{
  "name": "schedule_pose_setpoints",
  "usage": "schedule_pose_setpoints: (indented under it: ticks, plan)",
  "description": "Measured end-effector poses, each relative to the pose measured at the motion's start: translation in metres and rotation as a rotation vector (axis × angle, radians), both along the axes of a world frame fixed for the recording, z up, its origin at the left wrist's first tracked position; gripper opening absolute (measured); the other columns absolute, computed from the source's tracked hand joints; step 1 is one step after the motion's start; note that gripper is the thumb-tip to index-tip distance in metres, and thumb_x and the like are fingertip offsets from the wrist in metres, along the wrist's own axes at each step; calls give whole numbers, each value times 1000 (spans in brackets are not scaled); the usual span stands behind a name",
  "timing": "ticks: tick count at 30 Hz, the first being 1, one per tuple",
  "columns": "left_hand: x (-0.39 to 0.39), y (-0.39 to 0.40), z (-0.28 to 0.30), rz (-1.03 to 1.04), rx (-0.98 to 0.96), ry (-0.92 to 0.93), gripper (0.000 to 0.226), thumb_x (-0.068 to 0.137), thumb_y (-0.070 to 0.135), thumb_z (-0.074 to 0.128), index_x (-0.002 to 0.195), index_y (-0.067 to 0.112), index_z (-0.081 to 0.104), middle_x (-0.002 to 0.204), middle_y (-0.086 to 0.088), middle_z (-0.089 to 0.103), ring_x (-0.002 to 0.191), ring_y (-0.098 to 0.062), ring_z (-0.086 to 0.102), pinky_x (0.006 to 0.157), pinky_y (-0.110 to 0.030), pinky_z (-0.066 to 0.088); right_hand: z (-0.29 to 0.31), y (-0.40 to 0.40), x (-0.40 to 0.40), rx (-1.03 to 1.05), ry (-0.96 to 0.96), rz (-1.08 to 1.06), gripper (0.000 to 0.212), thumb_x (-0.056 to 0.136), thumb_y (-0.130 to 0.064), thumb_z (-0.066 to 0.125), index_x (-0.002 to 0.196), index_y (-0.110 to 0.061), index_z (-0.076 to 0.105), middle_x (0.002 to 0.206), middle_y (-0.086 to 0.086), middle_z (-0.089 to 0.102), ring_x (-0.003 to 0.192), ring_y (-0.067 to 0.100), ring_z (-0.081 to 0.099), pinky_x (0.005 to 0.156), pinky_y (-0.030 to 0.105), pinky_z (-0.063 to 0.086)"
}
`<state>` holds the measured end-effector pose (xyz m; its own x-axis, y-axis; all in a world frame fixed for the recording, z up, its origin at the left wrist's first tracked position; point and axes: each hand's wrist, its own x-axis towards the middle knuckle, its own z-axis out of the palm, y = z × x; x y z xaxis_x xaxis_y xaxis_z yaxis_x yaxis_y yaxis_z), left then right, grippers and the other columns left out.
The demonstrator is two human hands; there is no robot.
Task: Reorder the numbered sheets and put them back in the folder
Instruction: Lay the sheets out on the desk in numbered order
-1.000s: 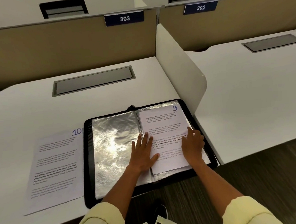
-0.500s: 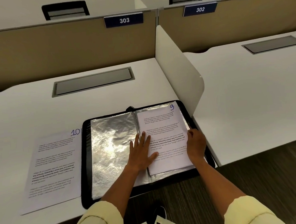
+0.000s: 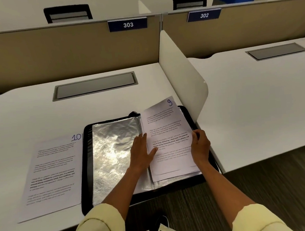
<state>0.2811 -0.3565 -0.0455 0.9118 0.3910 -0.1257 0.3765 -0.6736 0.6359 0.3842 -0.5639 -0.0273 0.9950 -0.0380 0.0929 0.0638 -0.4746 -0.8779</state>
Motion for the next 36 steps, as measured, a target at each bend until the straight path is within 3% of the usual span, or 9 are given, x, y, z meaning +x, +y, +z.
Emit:
schedule_pose_setpoints:
  ticks: [3, 7, 9, 12, 14, 16, 23, 33, 36]
  plan:
    - [1, 3, 5, 133, -93, -77, 79, 86, 53, 64, 151, 23, 31, 152, -2, 41, 140, -27, 34, 112, -53, 32, 2, 6, 2, 47, 11, 10, 14, 105, -16, 49, 105, -7, 60, 93, 4, 62, 85, 18, 59, 65, 13, 41]
    - [3, 9, 10, 308, -223, -91, 77, 86, 45, 71, 149, 20, 35, 138, -6, 53, 129, -30, 44, 106, -51, 38, 5, 19, 0, 129, 45, 2, 7, 103, -13, 52, 100, -11, 58, 85, -6, 58, 82, 16, 55, 66, 16, 41]
    - [4, 15, 14, 414, -372, -138, 71, 85, 38, 74, 145, 16, 43, 122, -10, 63, 112, -27, 58, 94, -44, 49, 5, 26, -2, 150, 57, -2, 6, 103, -13, 53, 100, -13, 58, 86, -3, 59, 83, 17, 56, 66, 17, 41]
    - [0, 25, 22, 550, -534, -173, 37, 85, 24, 76, 119, 14, 64, 103, -8, 71, 92, -21, 67, 87, -41, 56, 1, 36, -2, 141, 95, -10, 10, 102, -13, 53, 104, -8, 61, 97, 9, 64, 89, 23, 58, 70, 25, 42]
    - [-5, 32, 21, 604, -596, -205, 13, 84, 16, 76, 96, 16, 70, 93, -7, 74, 86, -22, 70, 85, -47, 58, 0, 44, -5, 153, 109, -16, 12, 102, -12, 54, 106, -5, 63, 98, 8, 63, 92, 23, 58, 78, 30, 46]
    - [-9, 37, 24, 643, -657, -207, 6, 85, 13, 75, 90, 12, 72, 90, -6, 75, 81, -21, 71, 82, -47, 59, 3, 50, -9, 157, 119, -8, 15, 102, -11, 53, 109, -2, 64, 98, 4, 61, 93, 20, 57, 83, 32, 48]
    - [-28, 55, 26, 724, -621, -210, 5, 86, 15, 75, 82, 14, 72, 84, -3, 74, 81, -23, 72, 80, -42, 60, -3, 72, -21, 151, 193, 61, 18, 101, -17, 57, 114, -9, 67, 103, 2, 67, 95, 20, 63, 89, 33, 52]
    - [-60, 82, 25, 792, -560, -225, 15, 86, 17, 74, 73, 21, 68, 81, -2, 73, 80, -26, 71, 79, -48, 59, -8, 104, -40, 95, 210, 140, 16, 97, -16, 64, 109, -7, 70, 96, 3, 70, 86, 16, 64, 78, 23, 49]
    - [-70, 92, 27, 809, -584, -251, 12, 90, 14, 69, 80, 10, 70, 79, -2, 71, 76, -25, 70, 69, -36, 59, -6, 117, -49, 87, 210, 161, 14, 97, -15, 65, 107, -7, 70, 93, 2, 69, 85, 16, 64, 72, 16, 46]
